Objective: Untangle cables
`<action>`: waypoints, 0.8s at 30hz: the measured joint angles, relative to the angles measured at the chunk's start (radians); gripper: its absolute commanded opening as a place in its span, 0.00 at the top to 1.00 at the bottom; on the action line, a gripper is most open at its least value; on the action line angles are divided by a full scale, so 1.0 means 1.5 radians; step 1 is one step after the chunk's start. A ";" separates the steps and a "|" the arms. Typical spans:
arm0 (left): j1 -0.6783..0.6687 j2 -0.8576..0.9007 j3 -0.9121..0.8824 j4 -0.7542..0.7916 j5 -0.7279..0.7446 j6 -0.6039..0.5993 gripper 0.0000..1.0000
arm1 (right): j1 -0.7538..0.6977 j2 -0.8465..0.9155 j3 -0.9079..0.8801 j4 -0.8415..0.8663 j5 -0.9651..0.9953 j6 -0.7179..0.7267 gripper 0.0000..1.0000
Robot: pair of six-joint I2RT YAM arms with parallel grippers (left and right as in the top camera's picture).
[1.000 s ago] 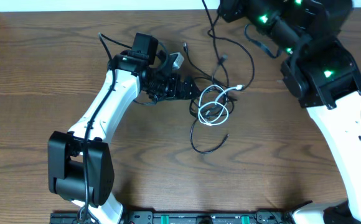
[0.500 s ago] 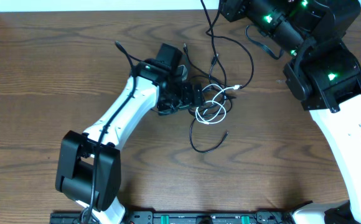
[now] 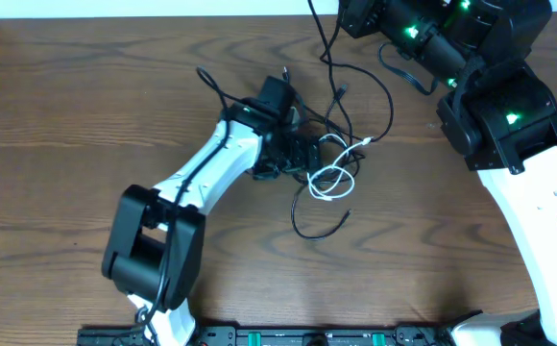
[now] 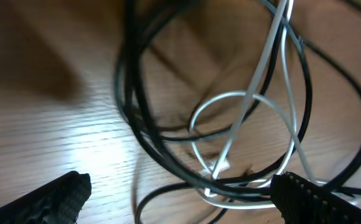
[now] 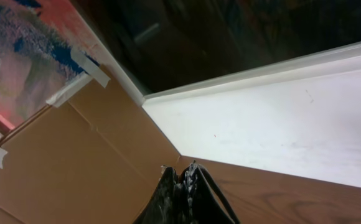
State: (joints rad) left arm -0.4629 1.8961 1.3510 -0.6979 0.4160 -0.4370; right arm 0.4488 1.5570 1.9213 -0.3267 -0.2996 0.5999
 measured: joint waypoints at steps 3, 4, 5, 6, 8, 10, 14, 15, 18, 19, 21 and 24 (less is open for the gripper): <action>-0.014 0.020 -0.001 0.015 0.006 -0.003 0.20 | 0.000 0.000 0.000 -0.005 0.000 0.000 0.99; -0.016 0.024 -0.001 0.018 0.007 -0.003 0.33 | 0.000 0.000 0.000 -0.005 0.000 0.000 0.99; -0.016 0.027 -0.001 0.021 0.010 -0.004 0.44 | 0.000 0.000 0.000 -0.006 0.000 0.000 0.99; -0.016 0.029 -0.001 0.024 0.011 -0.005 0.57 | 0.000 0.000 0.000 -0.006 0.000 0.000 0.99; -0.016 0.031 -0.002 0.027 0.013 -0.007 0.75 | 0.000 0.000 0.000 -0.006 0.000 0.000 0.99; -0.016 0.031 -0.002 0.032 0.014 -0.006 0.92 | 0.000 0.000 0.000 -0.009 0.000 0.000 0.99; -0.016 0.031 -0.002 0.034 0.016 -0.007 0.93 | -0.006 0.000 0.000 -0.031 0.001 0.000 0.99; -0.015 0.031 -0.002 0.032 0.016 -0.007 0.93 | -0.010 0.000 0.000 -0.045 0.004 -0.001 0.99; -0.009 0.028 -0.002 0.009 0.016 0.001 0.92 | -0.029 0.000 0.001 -0.110 0.032 -0.011 0.99; -0.006 0.025 0.000 -0.003 0.016 0.010 0.92 | -0.038 0.000 0.001 -0.139 0.048 -0.013 0.99; 0.005 0.006 0.004 -0.021 0.016 0.030 0.92 | -0.061 0.000 0.002 -0.207 0.082 -0.018 0.99; 0.021 -0.056 0.007 -0.019 0.016 0.045 0.93 | -0.091 0.000 0.002 -0.292 0.128 -0.021 0.99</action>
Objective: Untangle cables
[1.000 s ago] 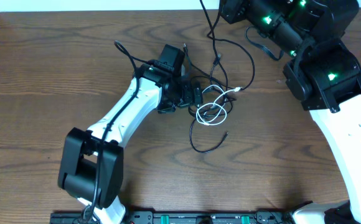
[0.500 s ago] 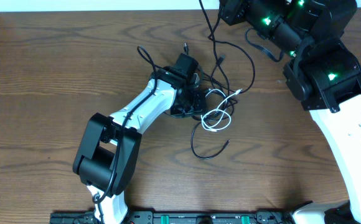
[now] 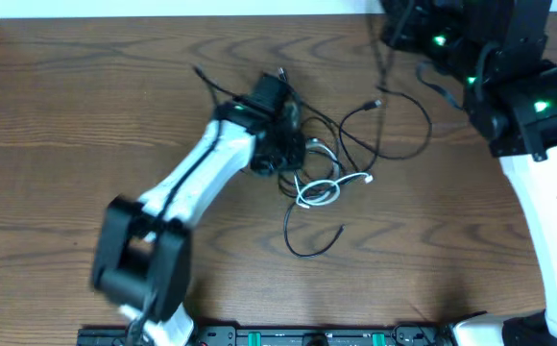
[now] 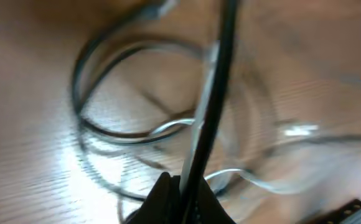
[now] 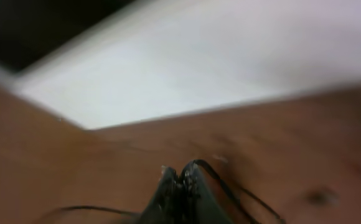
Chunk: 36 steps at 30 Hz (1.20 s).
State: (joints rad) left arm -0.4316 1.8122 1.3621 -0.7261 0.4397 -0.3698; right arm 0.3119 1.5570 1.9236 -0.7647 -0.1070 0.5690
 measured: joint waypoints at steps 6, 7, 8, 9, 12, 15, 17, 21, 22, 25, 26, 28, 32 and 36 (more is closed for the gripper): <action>0.041 -0.229 0.033 0.019 -0.065 0.011 0.92 | -0.053 0.000 0.000 -0.138 0.179 -0.002 0.99; 0.048 -0.258 0.036 0.013 -0.095 0.010 0.93 | -0.059 0.000 0.000 -0.145 0.211 -0.002 0.99; 0.053 -0.279 0.038 0.003 -0.126 0.006 0.93 | -0.064 0.000 0.000 -0.152 0.242 -0.002 0.99; 0.058 -0.297 0.038 -0.009 -0.157 0.001 0.92 | -0.070 0.000 0.000 -0.162 0.278 -0.002 0.99; 0.075 -0.327 0.038 -0.039 -0.231 -0.015 0.92 | -0.085 0.000 0.000 -0.175 0.356 -0.002 0.99; 0.087 -0.328 0.038 -0.059 -0.273 -0.023 0.93 | -0.093 0.000 0.000 -0.181 0.402 -0.002 0.99; 0.092 -0.322 0.038 -0.077 -0.305 -0.028 0.93 | -0.098 0.000 0.000 -0.182 0.433 -0.002 0.98; 0.107 -0.303 0.038 -0.128 -0.404 -0.051 0.93 | -0.114 0.000 0.000 -0.187 0.493 -0.002 0.99; 0.114 -0.296 0.038 -0.139 -0.429 -0.059 0.93 | -0.119 0.000 0.000 -0.189 0.505 -0.002 0.99; 0.138 -0.273 0.038 -0.157 -0.473 -0.076 0.92 | -0.134 0.000 0.000 -0.191 0.531 -0.002 0.99; 0.150 -0.264 0.038 -0.162 -0.480 -0.080 0.92 | -0.141 0.000 0.000 -0.192 0.535 -0.002 0.99; 0.170 -0.249 0.038 -0.161 -0.481 -0.085 0.93 | -0.159 0.000 0.000 -0.193 0.534 -0.002 0.96; 0.181 -0.239 0.037 -0.127 -0.388 -0.051 0.93 | -0.169 0.000 0.000 -0.193 0.476 -0.006 0.81; 0.181 -0.239 0.037 -0.091 -0.202 0.021 0.93 | -0.169 0.000 0.000 -0.193 0.364 -0.026 0.53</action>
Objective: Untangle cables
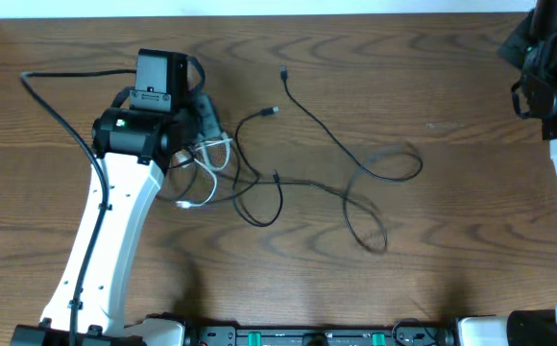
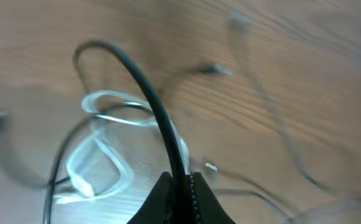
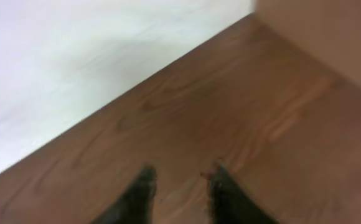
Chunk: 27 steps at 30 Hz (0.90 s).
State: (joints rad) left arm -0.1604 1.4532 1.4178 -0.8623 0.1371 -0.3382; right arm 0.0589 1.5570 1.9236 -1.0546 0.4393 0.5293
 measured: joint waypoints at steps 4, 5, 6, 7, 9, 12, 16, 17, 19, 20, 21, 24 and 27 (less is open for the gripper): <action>0.000 0.000 0.000 0.039 0.188 0.063 0.93 | 0.000 0.000 0.000 -0.001 -0.149 -0.057 0.31; -0.001 0.000 0.000 0.051 0.233 0.073 0.93 | 0.000 0.000 0.000 -0.001 -0.187 -0.074 0.25; -0.001 0.000 0.000 0.064 0.270 0.081 0.92 | 0.000 0.000 0.000 -0.002 -0.226 -0.093 0.21; -0.001 0.000 0.000 0.078 0.303 0.087 0.93 | 0.000 0.001 0.000 -0.004 -0.257 -0.110 0.20; -0.001 0.000 0.000 0.100 0.356 0.095 0.92 | 0.003 0.005 0.000 -0.013 -0.311 -0.137 0.19; -0.001 0.000 0.000 0.109 0.405 0.099 0.92 | 0.009 0.022 0.000 -0.026 -0.366 -0.164 0.15; -0.001 -0.007 0.000 0.128 0.471 0.101 0.91 | 0.016 0.059 0.000 -0.038 -0.413 -0.181 0.11; -0.001 -0.012 0.000 0.139 0.482 0.101 0.83 | 0.017 0.069 0.000 -0.038 -0.428 -0.186 0.10; -0.001 -0.025 0.000 0.157 0.494 0.097 0.83 | 0.022 0.087 0.000 -0.037 -0.462 -0.199 0.07; -0.001 -0.033 0.000 0.163 0.498 0.094 0.83 | 0.025 0.097 0.000 -0.037 -0.483 -0.208 0.06; -0.001 -0.040 0.000 0.167 0.502 0.088 0.74 | 0.030 0.106 0.000 -0.037 -0.507 -0.215 0.05; -0.004 -0.053 0.000 0.175 0.507 0.054 0.64 | 0.048 0.127 0.000 -0.036 -0.562 -0.227 0.05; -0.011 -0.054 0.000 0.177 0.512 0.033 0.64 | 0.065 0.145 0.000 -0.032 -0.603 -0.233 0.04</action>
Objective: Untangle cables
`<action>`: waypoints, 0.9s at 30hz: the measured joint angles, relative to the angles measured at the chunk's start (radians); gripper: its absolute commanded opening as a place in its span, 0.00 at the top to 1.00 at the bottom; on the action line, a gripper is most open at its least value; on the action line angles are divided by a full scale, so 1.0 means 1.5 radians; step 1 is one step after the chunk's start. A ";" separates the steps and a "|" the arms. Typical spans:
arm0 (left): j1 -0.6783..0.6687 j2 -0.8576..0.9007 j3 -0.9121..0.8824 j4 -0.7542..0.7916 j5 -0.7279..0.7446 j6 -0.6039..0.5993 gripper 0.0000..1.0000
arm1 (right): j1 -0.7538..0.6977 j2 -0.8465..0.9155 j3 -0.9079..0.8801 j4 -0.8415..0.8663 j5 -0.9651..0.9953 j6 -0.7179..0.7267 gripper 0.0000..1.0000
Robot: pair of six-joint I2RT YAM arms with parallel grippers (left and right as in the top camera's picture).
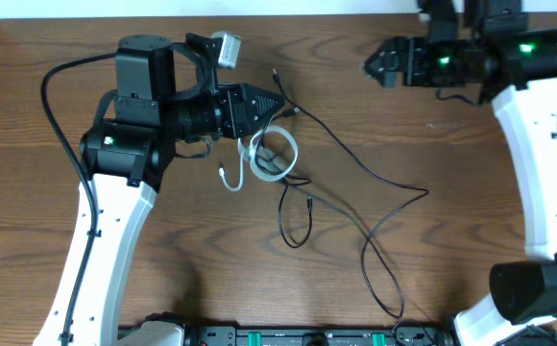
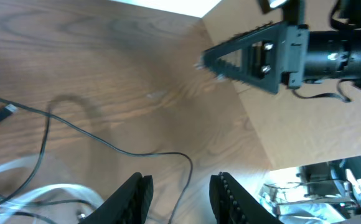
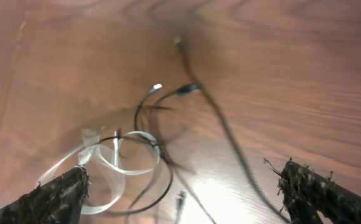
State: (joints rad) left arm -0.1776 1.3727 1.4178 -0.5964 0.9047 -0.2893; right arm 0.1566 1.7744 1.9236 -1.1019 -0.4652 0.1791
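A white cable [image 1: 275, 160] lies coiled at the table's middle left, also low in the right wrist view [image 3: 119, 165]. One long thin black cable [image 1: 375, 178] runs from a plug at the back, past the coil, to the front right. A shorter black cable [image 1: 296, 223] loops just in front of the coil. My left gripper [image 1: 280, 108] hangs open right behind the coil, nothing between its fingers [image 2: 134, 198]. My right gripper [image 1: 367, 65] is wide open at the back right, facing the coil, and holds nothing [image 3: 183, 196].
The wooden table [image 1: 48, 231] has a white wall along its back edge. A cardboard wall [image 2: 274, 124] stands beyond the table's right side. The left arm's own black lead [image 1: 53, 86] arcs over the back left. A black rail [image 1: 288, 336] runs along the front edge.
My left gripper was shut on a black cable at the left; now it is open and further right, behind the coil. The right gripper came in from the far right edge. The cables have shifted right.
First my left gripper was open over the tangle at mid-table while the right was shut on a black cable at the back. Then the left was shut on a black cable. Later the left held it far left, the right was open, the cables spread. Now both are open.
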 measured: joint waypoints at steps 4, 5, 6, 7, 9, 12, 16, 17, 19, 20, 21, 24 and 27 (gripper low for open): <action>-0.018 0.000 0.000 0.004 0.005 -0.016 0.63 | 0.041 0.030 0.000 0.009 -0.040 -0.004 0.02; -0.020 0.000 0.000 0.004 0.005 -0.017 0.63 | 0.054 0.039 0.000 0.011 -0.045 -0.004 0.01; -0.022 0.000 0.000 0.002 0.004 -0.019 0.63 | 0.065 0.046 0.000 0.012 -0.050 -0.004 0.01; -0.022 0.000 0.000 0.001 -0.004 -0.019 0.63 | 0.075 0.053 0.000 0.012 -0.053 -0.005 0.01; -0.022 0.000 0.000 -0.018 -0.041 -0.019 0.62 | 0.092 0.060 0.000 0.013 -0.055 -0.005 0.01; -0.022 0.000 0.000 -0.072 -0.132 -0.019 0.62 | 0.104 0.061 0.000 0.013 -0.045 -0.005 0.01; -0.022 0.008 0.000 -0.130 -0.285 -0.017 0.60 | 0.108 0.061 0.000 0.018 -0.020 -0.002 0.01; -0.022 0.013 0.000 -0.131 -0.303 -0.014 0.57 | 0.108 0.061 0.000 0.020 -0.018 0.000 0.01; -0.022 0.031 0.000 -0.129 -0.336 -0.003 0.53 | 0.108 0.061 0.000 0.030 -0.011 0.006 0.01; -0.022 0.045 0.000 -0.123 -0.349 0.008 0.52 | 0.108 0.061 0.000 0.032 -0.008 0.010 0.01; -0.022 0.062 0.000 -0.114 -0.361 0.020 0.51 | 0.108 0.061 0.000 0.033 -0.007 0.014 0.01; -0.022 0.114 0.000 -0.080 -0.380 0.054 0.30 | 0.108 0.061 0.000 0.032 -0.005 0.018 0.01; -0.022 0.176 0.000 -0.031 -0.391 0.098 0.22 | 0.108 0.061 0.000 0.026 -0.003 0.020 0.01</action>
State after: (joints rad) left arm -0.2104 1.6375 1.4178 -0.6430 0.3187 -0.1417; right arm 0.3183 1.8664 1.9236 -1.0634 -0.4702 0.2096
